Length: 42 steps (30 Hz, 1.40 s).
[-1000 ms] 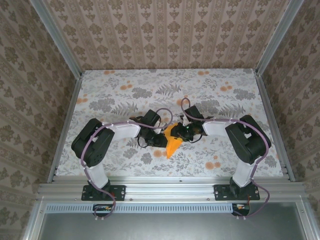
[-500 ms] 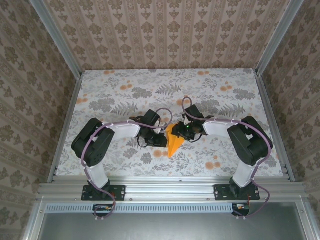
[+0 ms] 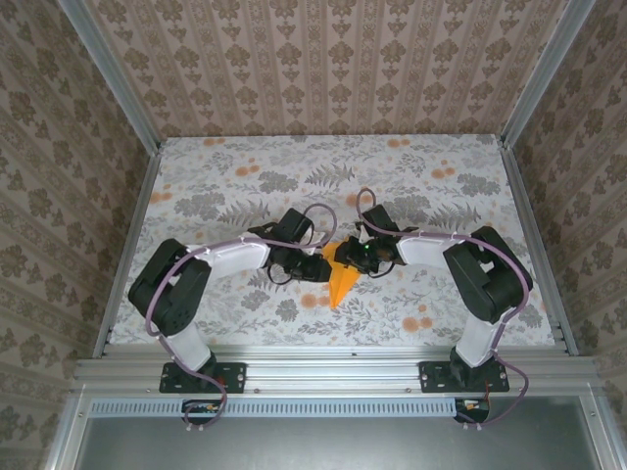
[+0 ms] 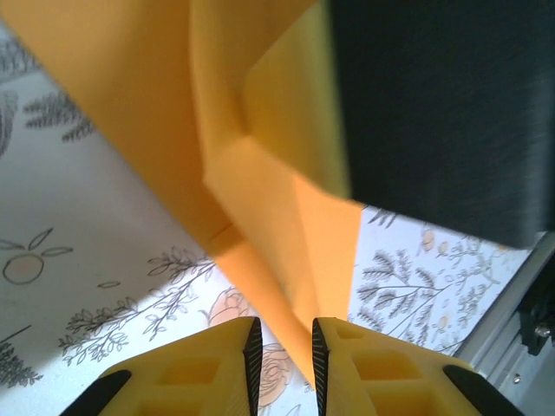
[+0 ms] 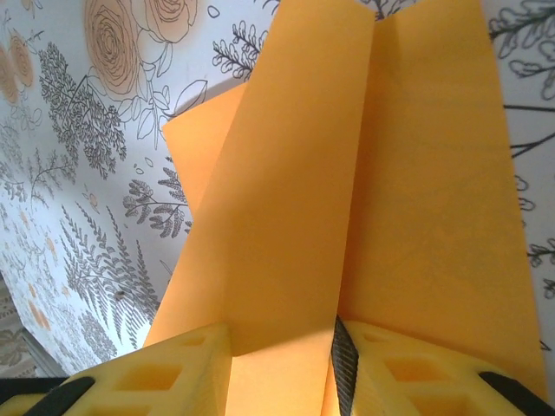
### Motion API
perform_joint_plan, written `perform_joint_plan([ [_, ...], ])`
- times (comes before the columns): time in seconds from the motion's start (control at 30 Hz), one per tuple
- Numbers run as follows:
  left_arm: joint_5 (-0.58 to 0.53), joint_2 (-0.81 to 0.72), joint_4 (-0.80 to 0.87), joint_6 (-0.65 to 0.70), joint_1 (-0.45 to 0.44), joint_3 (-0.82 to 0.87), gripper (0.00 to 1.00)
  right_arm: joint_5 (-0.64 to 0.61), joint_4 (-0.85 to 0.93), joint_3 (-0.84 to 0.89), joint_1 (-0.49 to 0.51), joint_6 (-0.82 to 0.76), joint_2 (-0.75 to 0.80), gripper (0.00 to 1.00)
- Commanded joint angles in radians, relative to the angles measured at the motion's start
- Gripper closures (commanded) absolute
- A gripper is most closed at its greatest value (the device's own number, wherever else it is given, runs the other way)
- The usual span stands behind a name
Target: Fold a paper plane with a square sheet of paper (pick it up from the middle)
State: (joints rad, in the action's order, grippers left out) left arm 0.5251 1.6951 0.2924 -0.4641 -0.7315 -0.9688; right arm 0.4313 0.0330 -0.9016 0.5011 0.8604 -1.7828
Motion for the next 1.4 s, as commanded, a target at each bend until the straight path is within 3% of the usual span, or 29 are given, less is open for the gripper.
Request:
perform_joint_plan([
  [0.0,0.020,-0.021,0.004,-0.021,-0.002,-0.033,0.74,0.036,-0.036,0.013,0.001,0.022,-0.017,0.62],
  [0.8,0.020,0.146,-0.055,0.008,-0.005,-0.014,0.86,0.188,-0.254,0.110,-0.009,0.096,-0.024,0.64],
  [1.1,0.044,0.128,-0.074,0.008,0.004,0.011,0.94,0.215,-0.229,0.128,0.000,0.054,-0.026,0.68],
  [1.37,0.065,0.070,-0.082,-0.012,0.011,0.018,0.91,0.179,-0.162,0.089,0.020,-0.012,-0.036,0.74],
])
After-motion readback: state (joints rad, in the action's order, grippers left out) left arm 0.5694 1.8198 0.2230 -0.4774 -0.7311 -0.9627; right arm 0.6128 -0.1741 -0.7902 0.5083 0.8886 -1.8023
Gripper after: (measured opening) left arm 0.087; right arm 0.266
